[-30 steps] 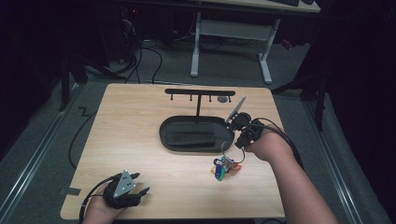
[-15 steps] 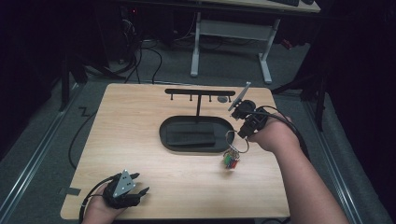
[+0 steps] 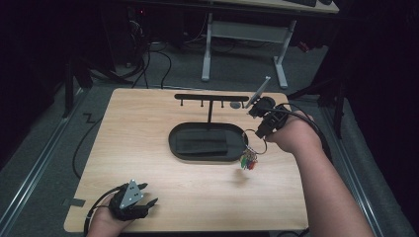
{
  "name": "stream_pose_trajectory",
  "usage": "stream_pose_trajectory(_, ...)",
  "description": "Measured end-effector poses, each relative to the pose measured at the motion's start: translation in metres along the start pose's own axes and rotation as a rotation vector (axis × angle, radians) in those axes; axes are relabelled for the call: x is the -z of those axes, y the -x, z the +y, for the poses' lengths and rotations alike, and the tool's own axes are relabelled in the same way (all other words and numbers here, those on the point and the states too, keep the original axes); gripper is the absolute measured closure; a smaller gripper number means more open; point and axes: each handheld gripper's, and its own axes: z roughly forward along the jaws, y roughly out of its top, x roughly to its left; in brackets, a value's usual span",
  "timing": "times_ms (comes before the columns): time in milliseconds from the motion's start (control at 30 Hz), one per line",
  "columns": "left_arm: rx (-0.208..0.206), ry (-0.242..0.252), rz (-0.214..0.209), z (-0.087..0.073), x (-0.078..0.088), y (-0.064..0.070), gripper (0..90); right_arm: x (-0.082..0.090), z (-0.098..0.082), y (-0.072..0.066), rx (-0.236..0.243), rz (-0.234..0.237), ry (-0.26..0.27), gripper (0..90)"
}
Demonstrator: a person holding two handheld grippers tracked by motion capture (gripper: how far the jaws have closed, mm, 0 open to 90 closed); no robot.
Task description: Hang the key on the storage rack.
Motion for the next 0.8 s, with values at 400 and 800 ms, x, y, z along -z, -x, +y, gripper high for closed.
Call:
stream_pose_trajectory(400, 0.000, -0.003, 0.000, 0.000, 0.000, -0.001, 37.8, -0.003, 0.015, 0.007, 0.004, -0.005, 0.005, 87.7)
stream_pose_trajectory(800, -0.001, -0.004, 0.002, -0.001, 0.001, 0.000, 37.9, -0.007, 0.035, 0.017, -0.017, -0.012, 0.020, 87.7)
